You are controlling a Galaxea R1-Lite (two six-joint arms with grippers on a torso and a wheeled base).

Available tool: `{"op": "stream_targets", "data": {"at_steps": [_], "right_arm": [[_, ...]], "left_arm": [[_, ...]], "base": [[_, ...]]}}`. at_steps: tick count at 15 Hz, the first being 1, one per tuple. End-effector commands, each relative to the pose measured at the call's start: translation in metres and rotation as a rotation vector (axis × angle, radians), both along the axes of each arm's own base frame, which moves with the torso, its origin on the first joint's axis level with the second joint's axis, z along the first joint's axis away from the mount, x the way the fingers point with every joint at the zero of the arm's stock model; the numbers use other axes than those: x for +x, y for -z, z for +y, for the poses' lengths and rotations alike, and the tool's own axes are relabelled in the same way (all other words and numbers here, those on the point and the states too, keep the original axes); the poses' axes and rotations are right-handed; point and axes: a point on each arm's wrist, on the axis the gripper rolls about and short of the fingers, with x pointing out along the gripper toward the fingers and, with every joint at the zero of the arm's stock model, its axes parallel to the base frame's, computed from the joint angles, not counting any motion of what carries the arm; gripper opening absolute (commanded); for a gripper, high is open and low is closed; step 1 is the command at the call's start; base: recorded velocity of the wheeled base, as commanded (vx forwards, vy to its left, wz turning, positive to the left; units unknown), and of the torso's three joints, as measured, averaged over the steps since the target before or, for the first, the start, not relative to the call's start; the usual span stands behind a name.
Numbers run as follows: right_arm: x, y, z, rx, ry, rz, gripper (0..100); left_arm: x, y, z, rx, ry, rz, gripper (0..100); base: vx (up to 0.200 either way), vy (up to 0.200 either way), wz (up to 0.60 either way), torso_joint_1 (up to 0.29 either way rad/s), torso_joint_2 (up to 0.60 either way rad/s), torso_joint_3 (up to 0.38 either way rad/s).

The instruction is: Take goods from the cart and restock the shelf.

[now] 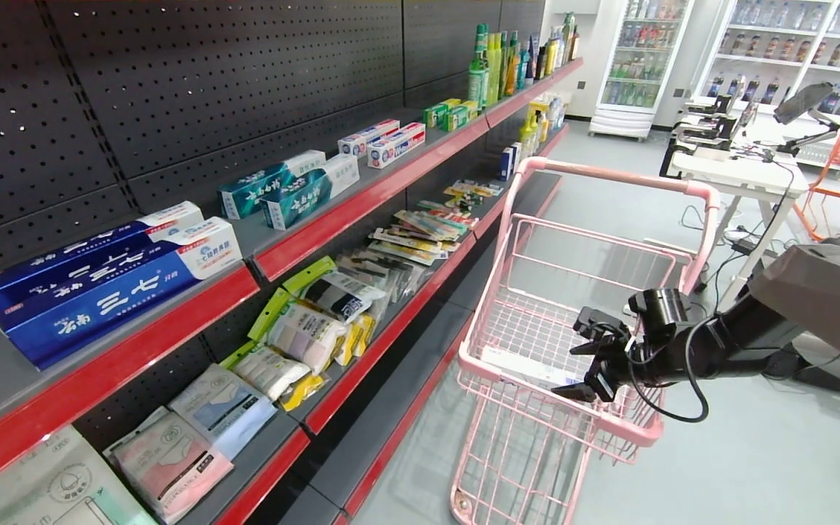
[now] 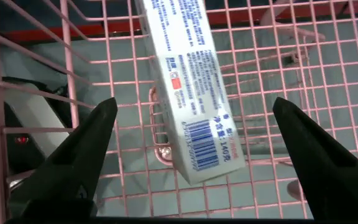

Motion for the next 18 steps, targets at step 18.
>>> {"op": "stream_targets", "data": {"at_steps": [18], "right_arm": [[0.045, 0.036, 0.016, -0.020, -0.089, 0.012, 100]], "left_arm": [[0.000, 0.000, 0.000, 0.000, 0.000, 0.002, 100]], "base": [[0.000, 0.000, 0.00, 0.000, 0.00, 0.000]]}}
